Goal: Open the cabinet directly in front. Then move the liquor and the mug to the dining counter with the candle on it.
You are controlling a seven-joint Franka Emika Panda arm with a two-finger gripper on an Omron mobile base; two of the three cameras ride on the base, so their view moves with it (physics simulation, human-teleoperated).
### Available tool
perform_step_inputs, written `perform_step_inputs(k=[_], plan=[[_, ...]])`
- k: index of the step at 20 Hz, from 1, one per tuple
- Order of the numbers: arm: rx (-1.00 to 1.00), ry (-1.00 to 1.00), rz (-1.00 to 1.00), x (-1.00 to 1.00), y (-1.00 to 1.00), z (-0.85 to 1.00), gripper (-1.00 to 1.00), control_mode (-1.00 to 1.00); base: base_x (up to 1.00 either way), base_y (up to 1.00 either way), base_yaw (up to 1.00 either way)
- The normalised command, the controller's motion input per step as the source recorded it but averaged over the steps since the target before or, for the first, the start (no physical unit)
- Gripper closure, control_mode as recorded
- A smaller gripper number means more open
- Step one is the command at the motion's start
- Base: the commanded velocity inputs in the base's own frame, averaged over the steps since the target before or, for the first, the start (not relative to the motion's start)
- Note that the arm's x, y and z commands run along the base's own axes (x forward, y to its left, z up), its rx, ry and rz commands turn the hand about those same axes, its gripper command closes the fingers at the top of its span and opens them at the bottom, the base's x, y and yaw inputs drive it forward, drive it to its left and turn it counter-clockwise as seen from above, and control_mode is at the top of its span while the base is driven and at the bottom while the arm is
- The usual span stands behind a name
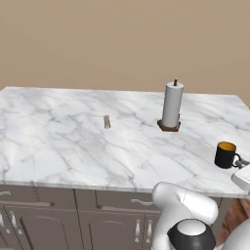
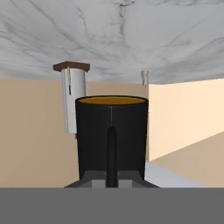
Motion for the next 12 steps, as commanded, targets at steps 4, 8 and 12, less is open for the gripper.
perform_step_inputs(k=[4, 8, 12], plan=[[0.00, 0.00, -0.01, 0.15, -0.02, -0.11, 1.00, -1.00, 0.00, 0.00, 0.00], [0.00, 0.00, -0.01, 0.21, -0.01, -0.12, 1.00, -1.00, 0.00, 0.00, 0.00], [0.00, 0.00, -0.01, 0.11, -0.04, -0.25, 1.00, -1.00, 0.00, 0.00, 0.00]])
